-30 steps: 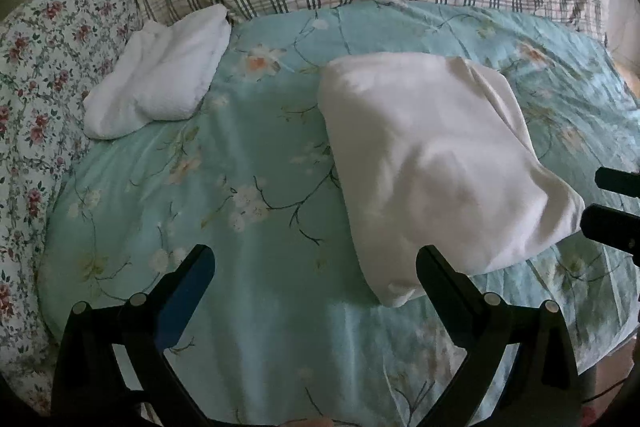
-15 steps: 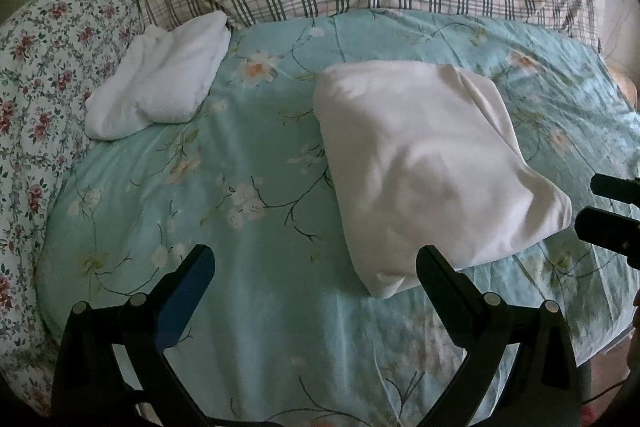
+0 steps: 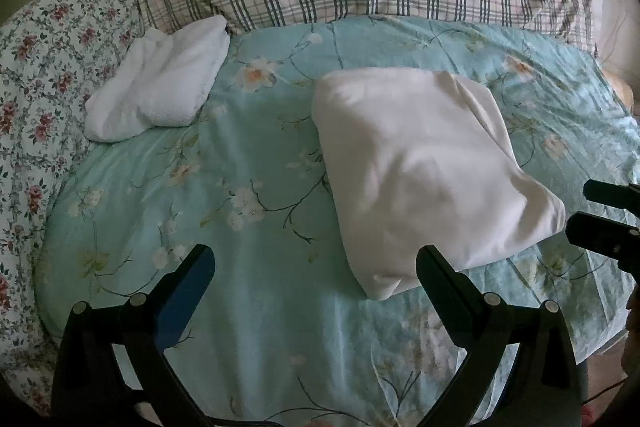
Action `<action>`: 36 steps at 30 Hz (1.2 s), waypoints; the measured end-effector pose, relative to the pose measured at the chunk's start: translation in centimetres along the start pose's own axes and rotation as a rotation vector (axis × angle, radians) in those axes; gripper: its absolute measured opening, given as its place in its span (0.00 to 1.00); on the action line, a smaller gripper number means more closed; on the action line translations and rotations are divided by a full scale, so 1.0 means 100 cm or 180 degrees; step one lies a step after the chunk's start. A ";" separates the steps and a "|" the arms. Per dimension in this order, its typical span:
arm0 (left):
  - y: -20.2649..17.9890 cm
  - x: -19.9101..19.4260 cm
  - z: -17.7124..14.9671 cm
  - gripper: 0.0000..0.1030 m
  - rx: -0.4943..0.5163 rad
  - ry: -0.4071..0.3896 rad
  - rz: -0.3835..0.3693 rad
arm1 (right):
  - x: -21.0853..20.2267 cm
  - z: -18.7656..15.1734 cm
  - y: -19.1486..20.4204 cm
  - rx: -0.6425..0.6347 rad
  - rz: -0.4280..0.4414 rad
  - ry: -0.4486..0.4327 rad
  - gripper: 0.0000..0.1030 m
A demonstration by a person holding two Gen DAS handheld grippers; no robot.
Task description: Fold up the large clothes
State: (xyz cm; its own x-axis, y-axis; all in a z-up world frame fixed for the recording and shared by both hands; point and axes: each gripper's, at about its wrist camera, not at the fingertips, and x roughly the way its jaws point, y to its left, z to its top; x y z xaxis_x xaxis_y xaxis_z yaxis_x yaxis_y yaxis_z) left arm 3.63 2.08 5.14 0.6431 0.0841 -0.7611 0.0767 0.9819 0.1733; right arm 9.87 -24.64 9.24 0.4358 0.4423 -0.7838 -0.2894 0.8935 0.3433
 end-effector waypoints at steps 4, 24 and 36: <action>0.000 0.001 0.001 0.98 0.0020 -0.0007 0.0001 | 0.001 0.001 -0.001 0.0003 0.0005 -0.0001 1.00; 0.003 0.009 0.004 0.98 0.0044 0.0031 -0.0013 | 0.005 0.002 0.003 0.0028 -0.0019 0.0016 1.00; -0.001 0.009 0.005 0.98 0.0090 0.0041 -0.0014 | 0.006 0.002 0.002 0.0039 -0.0025 0.0017 1.00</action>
State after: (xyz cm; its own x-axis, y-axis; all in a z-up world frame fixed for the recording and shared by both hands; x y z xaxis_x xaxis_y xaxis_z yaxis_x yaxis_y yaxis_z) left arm 4.54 1.96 4.74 0.6328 0.0823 -0.7699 0.1010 0.9771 0.1874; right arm 10.27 -24.15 8.94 0.4334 0.4349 -0.7893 -0.2754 0.8979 0.3435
